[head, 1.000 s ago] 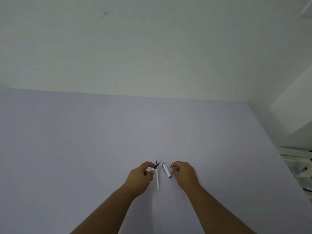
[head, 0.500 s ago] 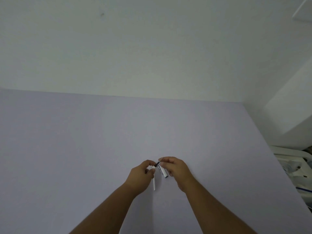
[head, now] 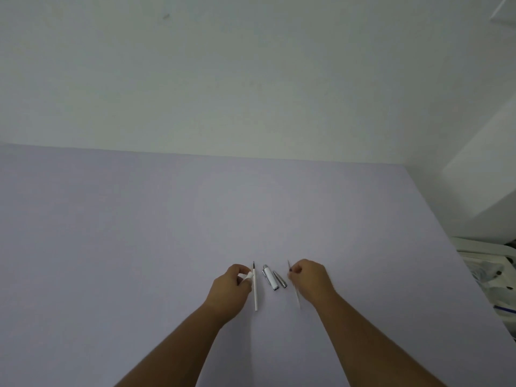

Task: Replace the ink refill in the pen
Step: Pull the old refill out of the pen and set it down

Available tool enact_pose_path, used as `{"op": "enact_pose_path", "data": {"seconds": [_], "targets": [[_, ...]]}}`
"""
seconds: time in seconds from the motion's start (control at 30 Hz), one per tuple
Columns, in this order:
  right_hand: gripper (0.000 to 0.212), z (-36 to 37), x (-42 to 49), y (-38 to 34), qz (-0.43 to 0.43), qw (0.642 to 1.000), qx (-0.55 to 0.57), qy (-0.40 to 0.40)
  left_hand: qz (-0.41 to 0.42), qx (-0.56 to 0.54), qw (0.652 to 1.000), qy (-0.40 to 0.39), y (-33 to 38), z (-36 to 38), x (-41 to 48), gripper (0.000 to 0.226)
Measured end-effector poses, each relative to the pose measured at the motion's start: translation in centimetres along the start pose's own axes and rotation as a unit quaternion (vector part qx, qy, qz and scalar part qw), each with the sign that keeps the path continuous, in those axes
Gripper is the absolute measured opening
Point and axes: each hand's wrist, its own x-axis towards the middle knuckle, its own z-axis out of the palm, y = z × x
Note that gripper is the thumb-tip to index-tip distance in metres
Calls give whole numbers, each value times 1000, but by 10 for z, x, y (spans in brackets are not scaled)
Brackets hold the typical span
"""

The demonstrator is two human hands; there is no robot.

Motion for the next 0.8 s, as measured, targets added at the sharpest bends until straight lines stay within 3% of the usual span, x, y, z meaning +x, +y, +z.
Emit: {"op": "enact_pose_path", "data": {"seconds": [0.53, 0.7, 0.8], "targets": [[12, 14, -2, 6, 13, 997, 64, 48, -15, 6, 1000, 10, -11, -3, 1, 15], [16, 16, -10, -15, -51, 994, 41, 84, -12, 13, 999, 28, -13, -7, -1, 13], [23, 31, -18, -39, -98, 994, -24, 36, -18, 32, 998, 48, -17, -10, -1, 17]]}}
